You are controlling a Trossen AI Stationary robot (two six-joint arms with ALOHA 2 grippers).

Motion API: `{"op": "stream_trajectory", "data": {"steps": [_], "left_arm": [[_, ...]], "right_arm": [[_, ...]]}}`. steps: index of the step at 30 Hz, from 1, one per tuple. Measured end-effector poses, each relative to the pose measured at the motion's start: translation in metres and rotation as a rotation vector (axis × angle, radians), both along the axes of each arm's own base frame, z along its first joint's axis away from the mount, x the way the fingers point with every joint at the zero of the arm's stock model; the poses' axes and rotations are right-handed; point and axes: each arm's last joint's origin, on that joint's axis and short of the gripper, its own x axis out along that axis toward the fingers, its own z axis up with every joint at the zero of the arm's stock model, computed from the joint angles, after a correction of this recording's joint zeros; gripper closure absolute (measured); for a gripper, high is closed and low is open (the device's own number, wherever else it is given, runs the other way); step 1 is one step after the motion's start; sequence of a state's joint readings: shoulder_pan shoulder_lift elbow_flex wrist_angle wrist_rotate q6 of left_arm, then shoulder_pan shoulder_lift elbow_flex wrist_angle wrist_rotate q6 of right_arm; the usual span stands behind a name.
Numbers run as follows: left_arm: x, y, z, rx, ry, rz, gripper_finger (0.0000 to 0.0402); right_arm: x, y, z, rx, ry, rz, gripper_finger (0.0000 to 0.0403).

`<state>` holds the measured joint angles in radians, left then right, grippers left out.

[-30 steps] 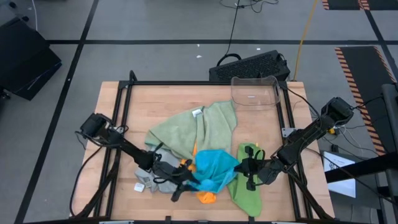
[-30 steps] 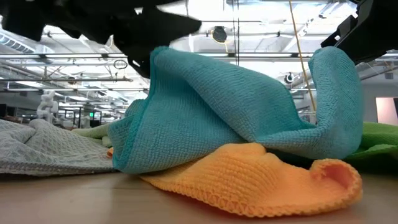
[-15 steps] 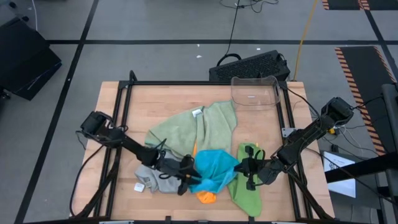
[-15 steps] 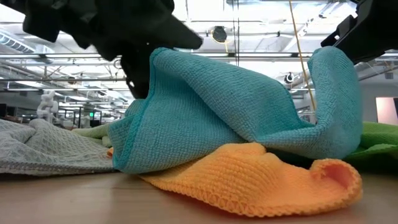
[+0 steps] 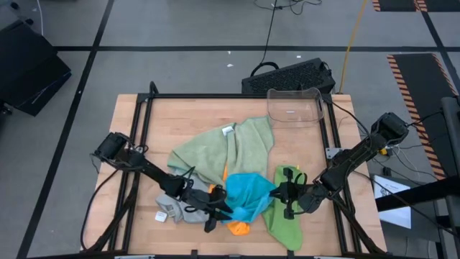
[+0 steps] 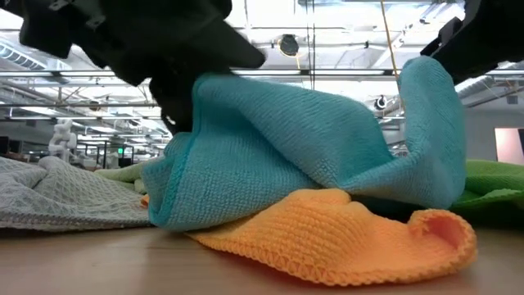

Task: Fold microfiber towels
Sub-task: Fold the blue microfiber towel

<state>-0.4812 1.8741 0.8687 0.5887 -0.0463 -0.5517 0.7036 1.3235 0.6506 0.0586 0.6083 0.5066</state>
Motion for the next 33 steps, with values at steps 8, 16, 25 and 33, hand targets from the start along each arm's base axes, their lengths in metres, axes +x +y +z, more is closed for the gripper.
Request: {"op": "stream_trajectory", "data": {"steps": [8, 16, 25, 33], "left_arm": [[0.007, -0.008, 0.002, 0.064, -0.121, -0.091, 0.0273], [0.009, 0.002, 0.027, 0.079, -0.2, -0.11, 0.0305], [0.034, 0.021, 0.056, 0.365, 0.007, -0.136, 0.021], [0.057, 0.031, 0.058, 0.521, 0.027, -0.269, 0.0156]], "right_arm": [[0.001, 0.001, 0.002, -0.013, -0.017, 0.016, 0.0395], [0.002, 0.001, 0.003, -0.021, -0.027, 0.025, 0.0395], [0.002, 0.001, 0.003, -0.031, -0.03, 0.034, 0.0395], [0.002, 0.001, 0.003, -0.038, -0.029, 0.04, 0.0395]]}}
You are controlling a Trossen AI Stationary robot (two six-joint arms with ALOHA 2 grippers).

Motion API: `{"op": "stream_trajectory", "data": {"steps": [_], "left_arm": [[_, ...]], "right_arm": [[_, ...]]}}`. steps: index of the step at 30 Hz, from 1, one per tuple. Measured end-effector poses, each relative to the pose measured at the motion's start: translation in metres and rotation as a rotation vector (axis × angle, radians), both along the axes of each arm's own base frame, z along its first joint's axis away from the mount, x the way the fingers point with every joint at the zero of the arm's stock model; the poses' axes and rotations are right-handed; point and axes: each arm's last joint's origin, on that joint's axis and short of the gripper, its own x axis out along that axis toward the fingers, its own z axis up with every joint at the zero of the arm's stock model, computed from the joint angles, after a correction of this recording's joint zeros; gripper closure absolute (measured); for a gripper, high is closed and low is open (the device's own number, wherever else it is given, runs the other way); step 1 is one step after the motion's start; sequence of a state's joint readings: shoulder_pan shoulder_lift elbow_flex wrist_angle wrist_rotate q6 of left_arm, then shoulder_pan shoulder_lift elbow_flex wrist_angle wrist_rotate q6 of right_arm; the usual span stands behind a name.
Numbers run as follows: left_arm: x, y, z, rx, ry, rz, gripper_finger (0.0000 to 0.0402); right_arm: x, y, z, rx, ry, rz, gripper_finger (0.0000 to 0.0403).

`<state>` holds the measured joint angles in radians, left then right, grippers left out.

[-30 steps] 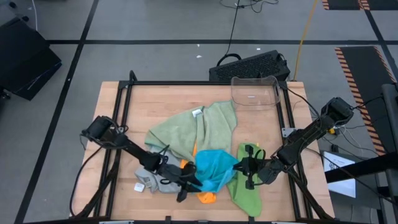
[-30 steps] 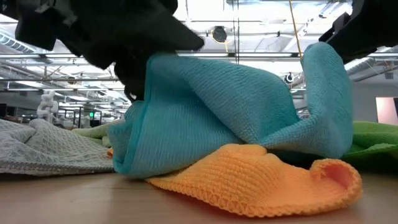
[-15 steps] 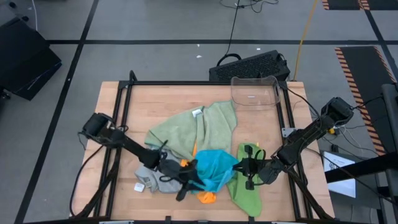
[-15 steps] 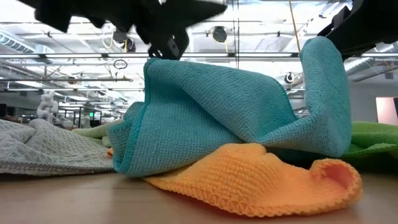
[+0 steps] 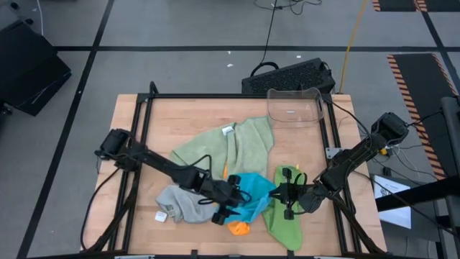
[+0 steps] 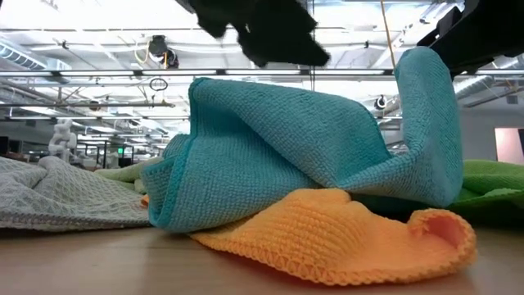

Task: Fold microfiber towels
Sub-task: Fold the blue microfiber towel

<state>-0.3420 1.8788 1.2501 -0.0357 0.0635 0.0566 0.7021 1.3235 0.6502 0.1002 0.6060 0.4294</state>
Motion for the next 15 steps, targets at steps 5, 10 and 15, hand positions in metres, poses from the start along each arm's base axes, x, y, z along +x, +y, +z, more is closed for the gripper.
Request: {"op": "stream_trajectory", "data": {"steps": [5, 10, 15], "left_arm": [[0.009, 0.013, -0.026, 0.013, 0.072, -0.051, 0.0185], [0.008, 0.009, -0.034, 0.003, 0.092, -0.167, 0.0282], [0.002, 0.0, -0.022, -0.014, 0.06, -0.248, 0.0389]], "right_arm": [[0.0, 0.0, 0.0, 0.0, 0.001, 0.0, 0.0395], [0.0, 0.0, 0.0, -0.001, 0.002, 0.0, 0.0395], [0.0, 0.0, 0.0, -0.003, 0.003, 0.001, 0.0395]]}}
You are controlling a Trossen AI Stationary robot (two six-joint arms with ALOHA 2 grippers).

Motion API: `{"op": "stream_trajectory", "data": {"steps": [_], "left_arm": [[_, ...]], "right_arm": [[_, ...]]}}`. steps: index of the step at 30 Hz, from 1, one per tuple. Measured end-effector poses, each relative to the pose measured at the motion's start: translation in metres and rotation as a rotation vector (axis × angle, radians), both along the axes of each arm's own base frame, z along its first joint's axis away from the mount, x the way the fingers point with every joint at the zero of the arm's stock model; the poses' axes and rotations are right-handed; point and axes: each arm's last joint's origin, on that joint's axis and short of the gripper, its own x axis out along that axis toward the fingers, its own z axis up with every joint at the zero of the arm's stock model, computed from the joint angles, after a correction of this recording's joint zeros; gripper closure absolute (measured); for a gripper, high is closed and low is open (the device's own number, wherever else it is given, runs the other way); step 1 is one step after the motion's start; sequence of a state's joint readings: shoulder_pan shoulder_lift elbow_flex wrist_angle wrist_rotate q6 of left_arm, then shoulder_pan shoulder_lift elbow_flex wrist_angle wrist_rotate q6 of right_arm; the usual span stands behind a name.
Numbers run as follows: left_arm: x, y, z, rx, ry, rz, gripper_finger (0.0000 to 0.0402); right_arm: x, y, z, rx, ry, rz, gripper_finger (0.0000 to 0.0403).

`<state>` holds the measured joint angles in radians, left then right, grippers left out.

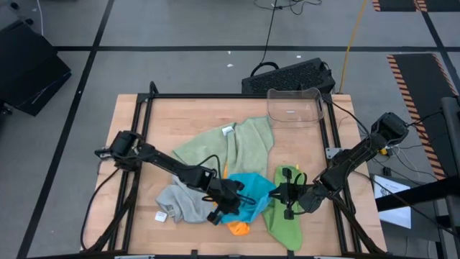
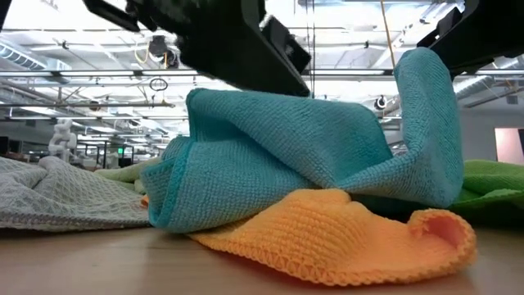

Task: Fold microfiber towels
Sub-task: Fold the blue microfiber towel

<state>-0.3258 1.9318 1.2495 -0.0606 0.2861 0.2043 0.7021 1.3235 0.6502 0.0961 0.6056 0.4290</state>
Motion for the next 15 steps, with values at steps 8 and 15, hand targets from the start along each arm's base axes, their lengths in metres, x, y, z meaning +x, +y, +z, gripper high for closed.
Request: {"op": "stream_trajectory", "data": {"steps": [8, 15], "left_arm": [[-0.013, -0.002, 0.014, 0.046, 0.076, 0.203, 0.0397], [-0.001, 0.01, 0.017, -0.016, -0.001, 0.224, 0.0303]], "right_arm": [[0.0, 0.0, 0.0, 0.005, -0.003, -0.001, 0.0395], [0.001, -0.001, 0.001, -0.006, -0.013, -0.023, 0.0395]]}}
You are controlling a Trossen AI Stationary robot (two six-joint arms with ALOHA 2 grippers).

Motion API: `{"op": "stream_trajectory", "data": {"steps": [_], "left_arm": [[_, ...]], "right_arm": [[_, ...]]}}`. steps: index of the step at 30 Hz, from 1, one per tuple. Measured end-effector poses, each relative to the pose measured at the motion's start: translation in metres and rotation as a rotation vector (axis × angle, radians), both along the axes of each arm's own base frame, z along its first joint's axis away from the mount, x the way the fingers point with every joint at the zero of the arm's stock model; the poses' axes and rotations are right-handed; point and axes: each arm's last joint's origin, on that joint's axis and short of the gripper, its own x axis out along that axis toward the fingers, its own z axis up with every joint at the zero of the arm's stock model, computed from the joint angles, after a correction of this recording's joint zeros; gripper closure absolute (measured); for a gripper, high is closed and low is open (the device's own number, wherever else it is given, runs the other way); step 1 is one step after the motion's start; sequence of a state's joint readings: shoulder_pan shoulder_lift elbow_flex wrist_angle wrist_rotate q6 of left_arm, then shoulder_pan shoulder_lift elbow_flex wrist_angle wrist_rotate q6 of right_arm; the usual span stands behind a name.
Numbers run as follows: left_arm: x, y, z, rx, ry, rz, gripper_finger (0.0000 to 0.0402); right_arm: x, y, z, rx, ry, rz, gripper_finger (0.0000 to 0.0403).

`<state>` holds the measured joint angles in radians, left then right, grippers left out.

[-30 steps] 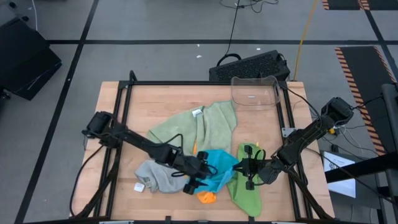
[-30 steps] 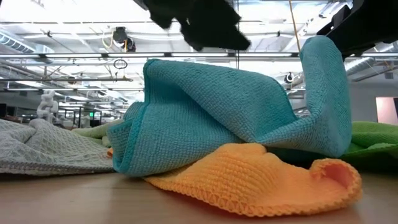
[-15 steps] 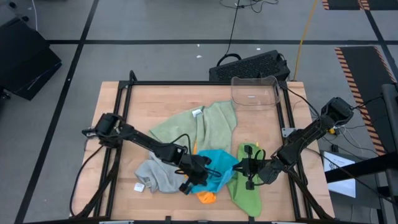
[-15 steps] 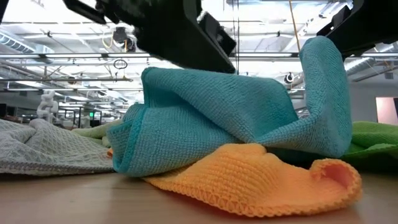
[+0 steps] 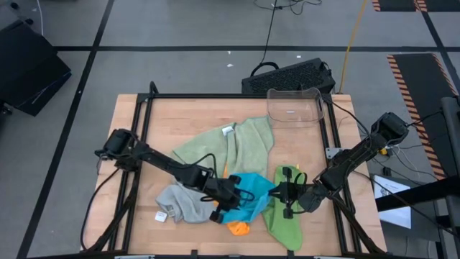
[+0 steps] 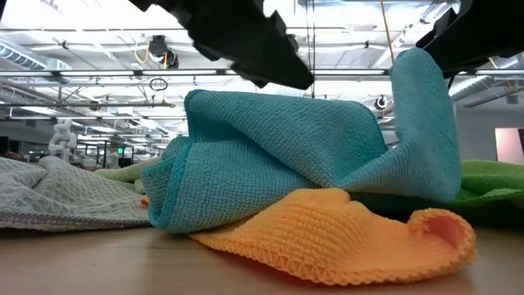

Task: Fold microfiber towels
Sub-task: Fold the blue microfiber towel

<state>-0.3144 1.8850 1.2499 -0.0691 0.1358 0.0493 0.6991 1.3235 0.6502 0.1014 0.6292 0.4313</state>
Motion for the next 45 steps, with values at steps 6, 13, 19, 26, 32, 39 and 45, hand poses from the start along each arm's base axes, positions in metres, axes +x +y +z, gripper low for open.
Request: {"op": "stream_trajectory", "data": {"steps": [6, 13, 19, 26, 32, 39, 45], "left_arm": [[0.008, 0.009, -0.004, -0.003, -0.035, -0.042, 0.0175], [0.014, 0.012, -0.03, 0.03, 0.002, -0.131, 0.02], [0.014, 0.019, -0.037, 0.028, 0.018, -0.212, 0.0295], [0.008, 0.007, -0.034, -0.058, 0.075, -0.237, 0.0384], [-0.009, -0.028, -0.036, 0.029, 0.116, -0.217, 0.0394], [-0.032, -0.049, 0.007, 0.228, -0.019, -0.043, 0.0397], [-0.068, -0.046, 0.072, 0.364, -0.188, 0.163, 0.0398]], "right_arm": [[0.0, -0.001, 0.0, -0.015, 0.001, 0.005, 0.0395], [0.002, -0.002, 0.0, -0.022, 0.002, 0.002, 0.0395], [0.002, -0.002, 0.0, -0.024, 0.003, 0.004, 0.0395], [0.001, -0.002, 0.0, -0.022, 0.003, 0.005, 0.0395], [0.001, -0.002, 0.0, -0.023, 0.004, 0.006, 0.0395], [0.004, -0.002, 0.005, -0.027, -0.067, -0.053, 0.0395], [0.015, 0.005, 0.043, -0.029, -0.411, -0.037, 0.0395]]}}
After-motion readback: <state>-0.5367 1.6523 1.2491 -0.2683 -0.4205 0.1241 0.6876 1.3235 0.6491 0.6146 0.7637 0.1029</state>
